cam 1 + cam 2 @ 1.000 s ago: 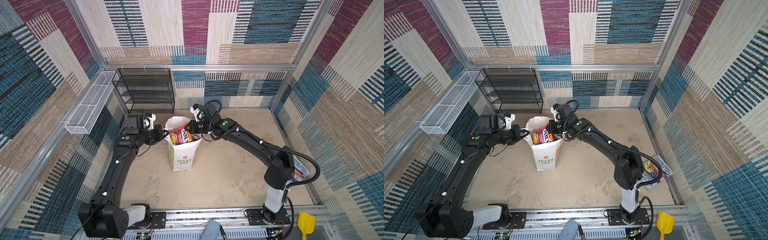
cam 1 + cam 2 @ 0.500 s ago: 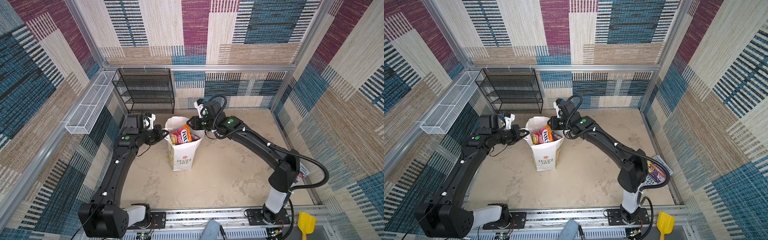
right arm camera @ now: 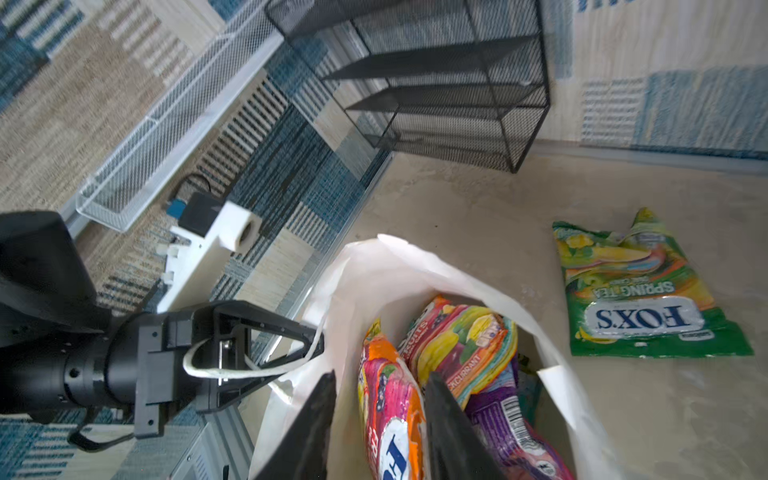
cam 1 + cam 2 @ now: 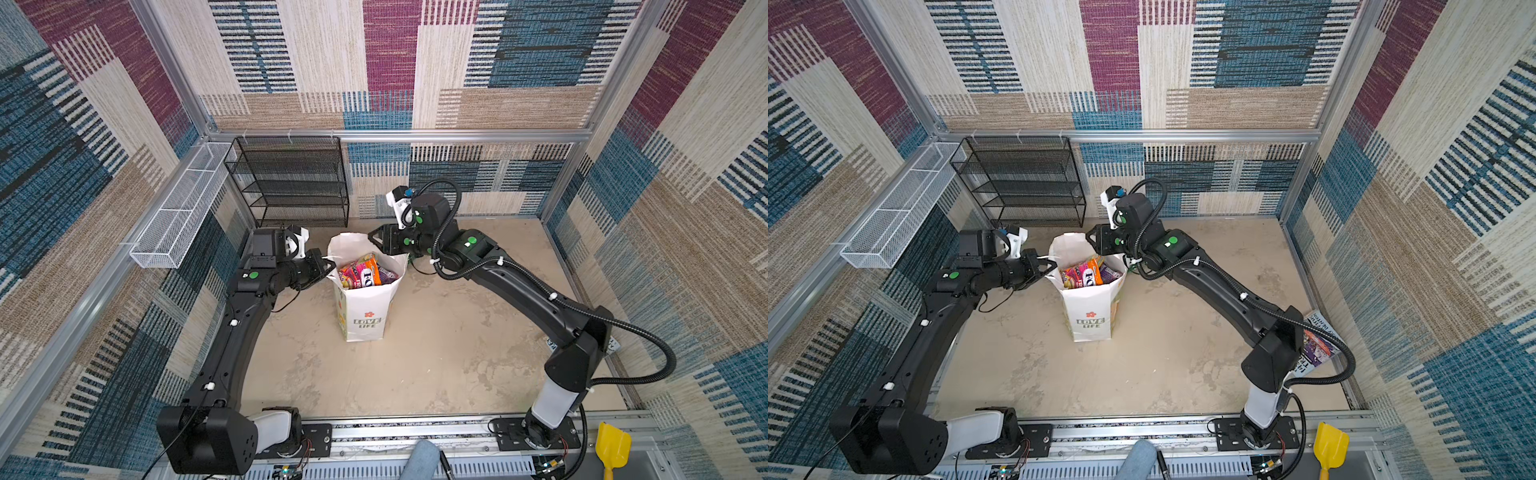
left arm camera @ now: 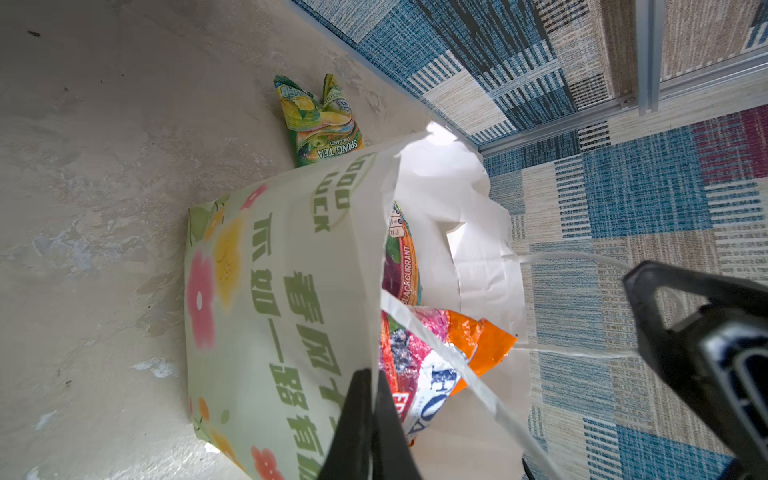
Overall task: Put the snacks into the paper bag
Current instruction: 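Push the Fox's Fruits bag deeper into the paper bag with the right gripper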
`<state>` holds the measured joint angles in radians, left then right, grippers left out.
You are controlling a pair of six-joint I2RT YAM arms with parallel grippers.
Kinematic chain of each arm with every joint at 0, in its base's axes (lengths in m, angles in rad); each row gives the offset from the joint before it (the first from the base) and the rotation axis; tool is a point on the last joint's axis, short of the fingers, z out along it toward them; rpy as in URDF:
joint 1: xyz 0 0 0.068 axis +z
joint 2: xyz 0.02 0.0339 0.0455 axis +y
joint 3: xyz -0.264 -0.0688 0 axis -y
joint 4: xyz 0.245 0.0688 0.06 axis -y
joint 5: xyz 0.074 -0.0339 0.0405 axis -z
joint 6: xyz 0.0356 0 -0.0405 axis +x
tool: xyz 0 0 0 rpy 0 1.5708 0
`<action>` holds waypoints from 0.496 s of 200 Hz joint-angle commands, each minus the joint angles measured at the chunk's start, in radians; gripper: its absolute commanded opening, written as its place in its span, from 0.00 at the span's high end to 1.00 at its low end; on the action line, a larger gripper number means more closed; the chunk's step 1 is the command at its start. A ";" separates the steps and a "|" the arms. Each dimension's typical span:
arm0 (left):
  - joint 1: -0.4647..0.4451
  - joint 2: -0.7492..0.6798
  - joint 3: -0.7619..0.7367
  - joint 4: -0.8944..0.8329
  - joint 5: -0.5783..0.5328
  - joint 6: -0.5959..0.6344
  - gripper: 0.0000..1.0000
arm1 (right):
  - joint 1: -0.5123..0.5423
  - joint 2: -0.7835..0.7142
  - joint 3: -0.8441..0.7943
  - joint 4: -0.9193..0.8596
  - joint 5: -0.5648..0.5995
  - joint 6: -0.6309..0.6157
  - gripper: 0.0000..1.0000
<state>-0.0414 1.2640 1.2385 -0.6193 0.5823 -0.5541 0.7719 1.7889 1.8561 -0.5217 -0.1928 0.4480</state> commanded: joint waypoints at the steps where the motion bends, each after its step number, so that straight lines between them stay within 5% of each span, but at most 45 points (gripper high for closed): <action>1: 0.002 0.003 0.004 0.035 0.015 -0.002 1.00 | 0.009 0.047 0.033 -0.029 -0.039 -0.018 0.66; 99: 0.003 -0.001 0.006 0.034 0.014 -0.001 1.00 | -0.003 0.243 0.125 -0.150 -0.004 -0.072 0.65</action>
<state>-0.0395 1.2675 1.2385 -0.6193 0.5823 -0.5541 0.7837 2.0033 1.9537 -0.6548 -0.2306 0.3988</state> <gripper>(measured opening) 0.059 0.348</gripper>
